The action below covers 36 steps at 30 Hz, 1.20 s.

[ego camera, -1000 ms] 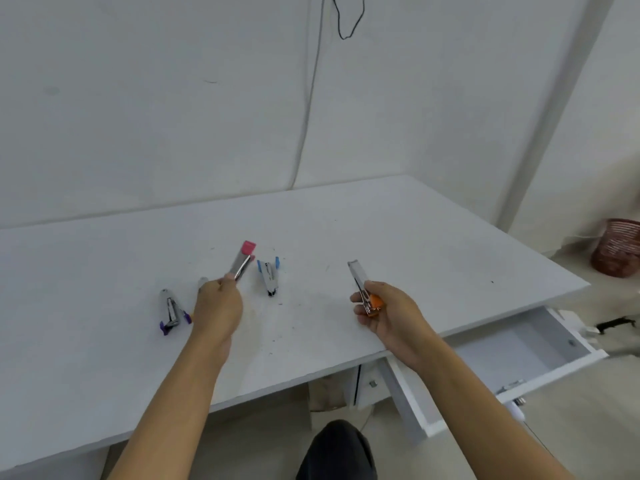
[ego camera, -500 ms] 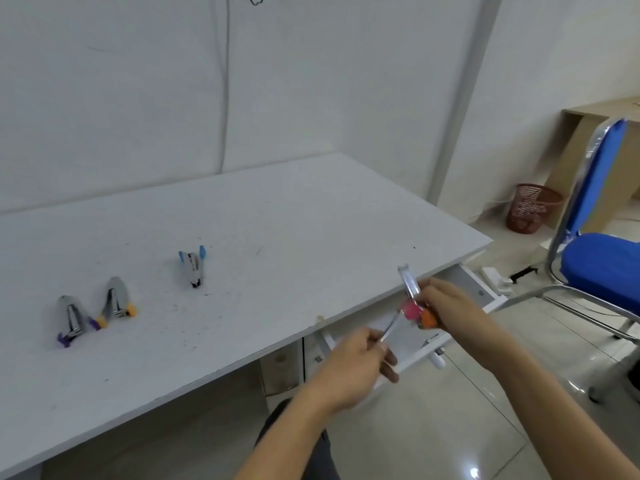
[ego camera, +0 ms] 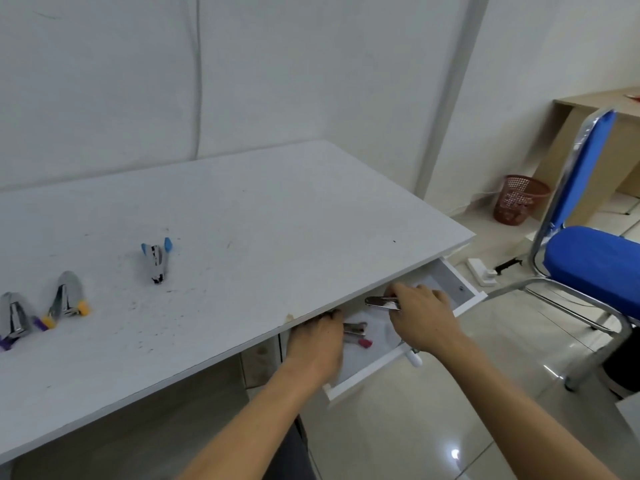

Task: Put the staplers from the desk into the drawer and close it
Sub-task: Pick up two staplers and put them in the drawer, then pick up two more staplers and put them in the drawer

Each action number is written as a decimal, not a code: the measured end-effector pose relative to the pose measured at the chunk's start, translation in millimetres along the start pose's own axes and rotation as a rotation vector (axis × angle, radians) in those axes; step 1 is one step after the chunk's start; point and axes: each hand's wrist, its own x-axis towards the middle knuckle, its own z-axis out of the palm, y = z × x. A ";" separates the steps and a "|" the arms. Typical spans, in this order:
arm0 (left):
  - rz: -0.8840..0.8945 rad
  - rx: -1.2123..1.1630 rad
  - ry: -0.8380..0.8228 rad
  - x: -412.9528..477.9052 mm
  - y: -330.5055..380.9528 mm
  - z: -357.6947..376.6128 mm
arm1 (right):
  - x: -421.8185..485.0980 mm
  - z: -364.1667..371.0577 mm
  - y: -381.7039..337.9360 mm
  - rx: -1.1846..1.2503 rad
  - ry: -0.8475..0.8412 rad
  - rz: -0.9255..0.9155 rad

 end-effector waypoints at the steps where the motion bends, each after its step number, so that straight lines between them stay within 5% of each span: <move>1: 0.015 -0.004 -0.026 2.6 -3.5 1.4 | 4.3 5.2 -1.0 -0.006 0.003 -0.004; 11: -0.089 -0.174 -0.138 14.8 -9.2 1.2 | 14.8 30.9 -4.0 0.144 -0.060 0.004; 24: 0.096 -0.596 -0.176 -51.3 -11.8 -37.5 | -26.1 -39.0 -30.8 0.566 0.065 0.007; 36: -0.173 -0.671 0.212 -111.6 -117.7 -109.4 | -15.5 -46.7 -177.6 0.697 -0.016 -0.249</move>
